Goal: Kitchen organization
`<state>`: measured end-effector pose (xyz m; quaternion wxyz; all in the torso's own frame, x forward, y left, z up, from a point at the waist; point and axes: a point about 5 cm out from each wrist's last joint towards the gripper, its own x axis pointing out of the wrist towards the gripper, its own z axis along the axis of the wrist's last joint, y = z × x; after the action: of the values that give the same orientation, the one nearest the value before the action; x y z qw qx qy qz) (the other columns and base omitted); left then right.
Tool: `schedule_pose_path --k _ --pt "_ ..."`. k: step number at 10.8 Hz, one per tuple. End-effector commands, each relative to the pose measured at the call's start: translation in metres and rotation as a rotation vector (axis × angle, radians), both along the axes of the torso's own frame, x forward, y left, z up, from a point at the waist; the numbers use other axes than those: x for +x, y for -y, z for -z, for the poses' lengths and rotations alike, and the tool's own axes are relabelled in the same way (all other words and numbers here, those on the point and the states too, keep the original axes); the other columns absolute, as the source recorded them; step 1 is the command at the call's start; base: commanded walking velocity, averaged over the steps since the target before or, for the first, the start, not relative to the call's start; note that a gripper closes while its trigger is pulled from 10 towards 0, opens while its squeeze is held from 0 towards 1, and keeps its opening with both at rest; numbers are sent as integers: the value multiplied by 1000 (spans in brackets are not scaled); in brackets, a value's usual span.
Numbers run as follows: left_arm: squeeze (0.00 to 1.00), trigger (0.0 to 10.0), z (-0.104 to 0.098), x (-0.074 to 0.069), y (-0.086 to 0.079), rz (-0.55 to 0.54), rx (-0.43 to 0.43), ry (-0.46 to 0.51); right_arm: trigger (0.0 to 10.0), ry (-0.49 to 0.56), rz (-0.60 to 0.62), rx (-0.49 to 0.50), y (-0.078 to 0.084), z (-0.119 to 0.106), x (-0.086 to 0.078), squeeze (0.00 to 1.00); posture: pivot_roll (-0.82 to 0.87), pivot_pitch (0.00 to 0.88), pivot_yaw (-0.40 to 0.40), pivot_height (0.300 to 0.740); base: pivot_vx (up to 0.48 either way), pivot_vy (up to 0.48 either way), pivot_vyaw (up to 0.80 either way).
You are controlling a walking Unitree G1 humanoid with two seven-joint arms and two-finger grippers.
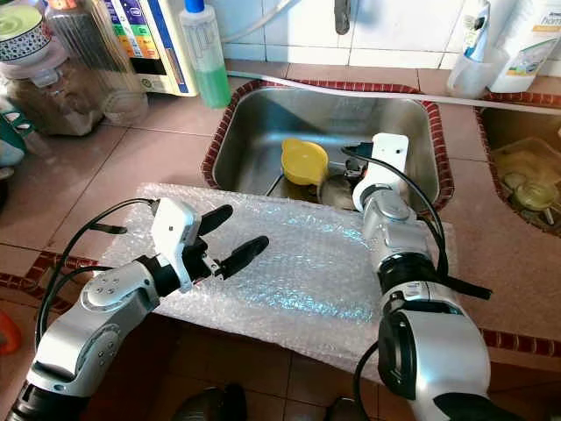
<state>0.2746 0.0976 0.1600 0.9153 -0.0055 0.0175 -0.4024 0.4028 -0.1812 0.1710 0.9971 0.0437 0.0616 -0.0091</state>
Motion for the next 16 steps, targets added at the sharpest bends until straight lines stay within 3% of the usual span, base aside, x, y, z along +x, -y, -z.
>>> schedule_pose_path --k 1,2,4,6,8,10,13,14,16 --pt "1000 10000 0 -2 -2 -1 12 10 10000 -79 0 19 -1 21 -6 1000 -29 183 108 740 0 0 0" --pt "1000 10000 -1 0 -4 -28 22 31 10000 -56 -3 17 -3 17 -5 1000 -31 182 109 740 0 0 0" --pt "1000 10000 -15 10 -17 -181 -34 133 10000 27 -32 -55 -8 4 -4 1000 -38 184 109 740 0 0 0" --pt "1000 10000 -20 15 -39 -384 -91 185 10000 143 -138 -179 -23 -13 -6 1000 -46 184 102 740 0 0 0" --pt "1000 10000 -16 7 -44 -464 -88 222 10000 230 -190 -275 -36 -19 -15 1000 -50 182 92 740 0 0 0" --pt "1000 10000 -6 7 -45 -593 -27 188 10000 339 -159 -362 -44 -29 -26 1000 -51 177 90 740 0 0 0" --pt "1000 10000 -13 7 -70 -833 -8 233 10000 467 -95 -391 -45 -47 -40 1000 -55 179 90 740 0 0 0" --pt "0 10000 -18 6 -77 -893 -31 237 10000 522 -74 -394 -45 -52 -48 1000 -57 179 88 740 0 0 0" --pt "0 10000 -21 1 -82 -919 7 299 10000 588 -56 -383 -45 -58 -63 1000 -54 179 80 740 0 0 0"
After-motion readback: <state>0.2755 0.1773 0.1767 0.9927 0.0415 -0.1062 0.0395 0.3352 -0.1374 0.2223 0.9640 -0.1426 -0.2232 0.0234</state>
